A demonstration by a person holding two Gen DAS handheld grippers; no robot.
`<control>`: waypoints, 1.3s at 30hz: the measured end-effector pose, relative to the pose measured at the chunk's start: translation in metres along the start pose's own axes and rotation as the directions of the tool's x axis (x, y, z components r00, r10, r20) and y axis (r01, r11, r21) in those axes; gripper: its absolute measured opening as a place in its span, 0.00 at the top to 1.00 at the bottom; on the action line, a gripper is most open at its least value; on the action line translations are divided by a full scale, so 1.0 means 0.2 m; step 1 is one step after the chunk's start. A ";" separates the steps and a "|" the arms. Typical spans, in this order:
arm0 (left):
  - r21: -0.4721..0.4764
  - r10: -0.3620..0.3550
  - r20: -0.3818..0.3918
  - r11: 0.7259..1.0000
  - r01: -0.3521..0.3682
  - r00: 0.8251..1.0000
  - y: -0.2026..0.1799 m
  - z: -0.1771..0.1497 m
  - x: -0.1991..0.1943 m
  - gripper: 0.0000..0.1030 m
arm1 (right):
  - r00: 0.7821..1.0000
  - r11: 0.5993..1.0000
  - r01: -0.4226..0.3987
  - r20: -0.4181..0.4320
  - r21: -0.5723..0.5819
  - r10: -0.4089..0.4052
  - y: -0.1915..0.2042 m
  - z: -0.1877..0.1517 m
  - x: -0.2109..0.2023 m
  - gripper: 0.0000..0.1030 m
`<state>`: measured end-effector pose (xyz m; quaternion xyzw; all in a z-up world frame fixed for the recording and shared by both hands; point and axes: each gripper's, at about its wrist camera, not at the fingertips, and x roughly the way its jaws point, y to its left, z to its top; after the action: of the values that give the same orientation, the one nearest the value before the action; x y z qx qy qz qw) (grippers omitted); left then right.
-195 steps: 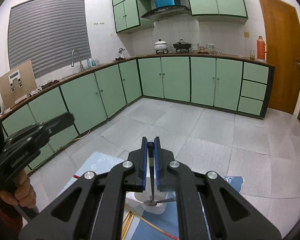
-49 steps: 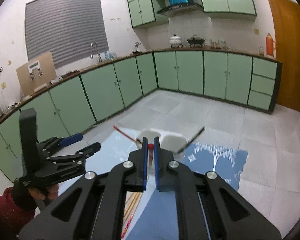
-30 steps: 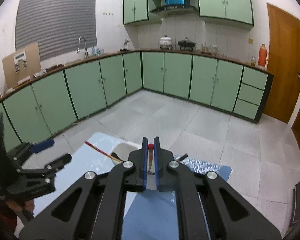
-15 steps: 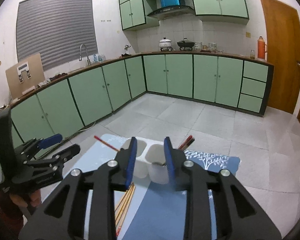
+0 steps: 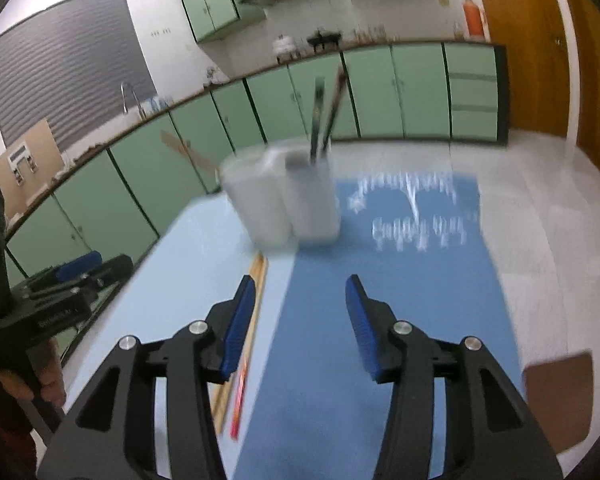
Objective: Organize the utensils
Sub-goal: 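Move the right tool back to the pile and close on a red chopstick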
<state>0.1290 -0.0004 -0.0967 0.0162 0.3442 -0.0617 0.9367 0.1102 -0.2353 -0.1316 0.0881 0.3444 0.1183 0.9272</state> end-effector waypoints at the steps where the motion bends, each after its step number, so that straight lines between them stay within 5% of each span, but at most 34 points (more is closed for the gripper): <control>1: 0.000 -0.001 -0.013 1.000 0.001 1.000 0.01 -0.05 0.01 0.26 | 1.000 1.000 -0.001 -0.023 0.000 0.001 0.00 -0.05 0.02 0.55; 7: -0.011 -0.007 -0.072 1.000 0.006 0.997 0.06 -0.29 0.04 0.26 | 0.996 1.000 -0.001 -0.084 -0.031 -0.002 0.11 -0.32 0.07 0.55; 15: -0.020 -0.021 -0.106 1.000 0.019 0.994 0.04 -0.43 0.06 0.27 | 0.992 0.995 -0.012 -0.125 -0.097 -0.001 0.27 -0.54 0.11 0.61; 25: -0.030 -0.024 -0.155 0.999 0.019 0.988 0.06 -0.50 0.07 0.29 | 0.991 0.989 0.045 -0.120 -0.142 -0.063 0.33 -0.60 0.14 0.74; 33: -0.018 -0.043 -0.159 0.999 0.041 0.986 0.01 -0.51 0.07 0.29 | 0.990 0.972 0.073 -0.104 -0.224 -0.099 0.38 -0.62 0.16 0.94; 39: -0.018 -0.051 -0.163 0.999 0.049 0.985 0.00 -0.52 0.06 0.29 | 0.990 0.978 0.073 -0.104 -0.194 -0.094 0.35 -0.60 0.16 0.95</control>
<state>0.0704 0.0054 -0.1842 0.0059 0.4208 -0.0813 0.9035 0.0425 -0.1503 -0.2239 -0.0219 0.3865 0.1162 0.9147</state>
